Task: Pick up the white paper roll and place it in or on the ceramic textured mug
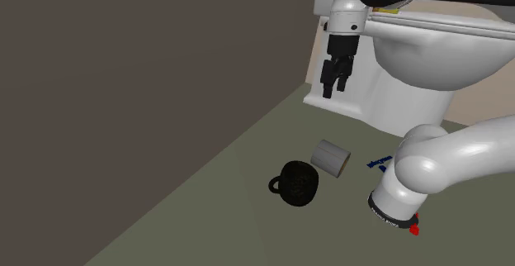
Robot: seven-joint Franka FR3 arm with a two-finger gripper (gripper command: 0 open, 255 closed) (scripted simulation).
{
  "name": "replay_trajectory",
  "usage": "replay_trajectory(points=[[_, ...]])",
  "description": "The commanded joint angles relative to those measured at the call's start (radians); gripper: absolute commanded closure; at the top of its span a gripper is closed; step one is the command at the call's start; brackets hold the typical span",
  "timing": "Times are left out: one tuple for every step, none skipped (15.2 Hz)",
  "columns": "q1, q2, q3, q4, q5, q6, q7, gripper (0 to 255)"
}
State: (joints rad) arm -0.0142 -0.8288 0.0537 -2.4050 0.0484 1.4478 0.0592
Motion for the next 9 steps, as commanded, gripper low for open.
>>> replay_trajectory(points=[[0.0,0.0,0.0,0.0,0.0,0.0,0.0,0],[-0.006,0.016,0.006,-0.021,-0.009,0.022,0.008,0],[-0.012,0.034,0.011,-0.041,-0.019,0.044,0.015,0],[-0.019,0.052,0.016,-0.061,-0.028,0.067,0.024,0],[-0.025,0.072,0.021,-0.08,-0.038,0.09,0.032,0],[-0.032,0.092,0.026,-0.098,-0.048,0.113,0.042,0],[-0.039,0.114,0.03,-0.115,-0.059,0.136,0.051,0],[-0.046,0.137,0.034,-0.131,-0.07,0.159,0.061,0],[-0.054,0.161,0.038,-0.146,-0.081,0.183,0.071,0]])
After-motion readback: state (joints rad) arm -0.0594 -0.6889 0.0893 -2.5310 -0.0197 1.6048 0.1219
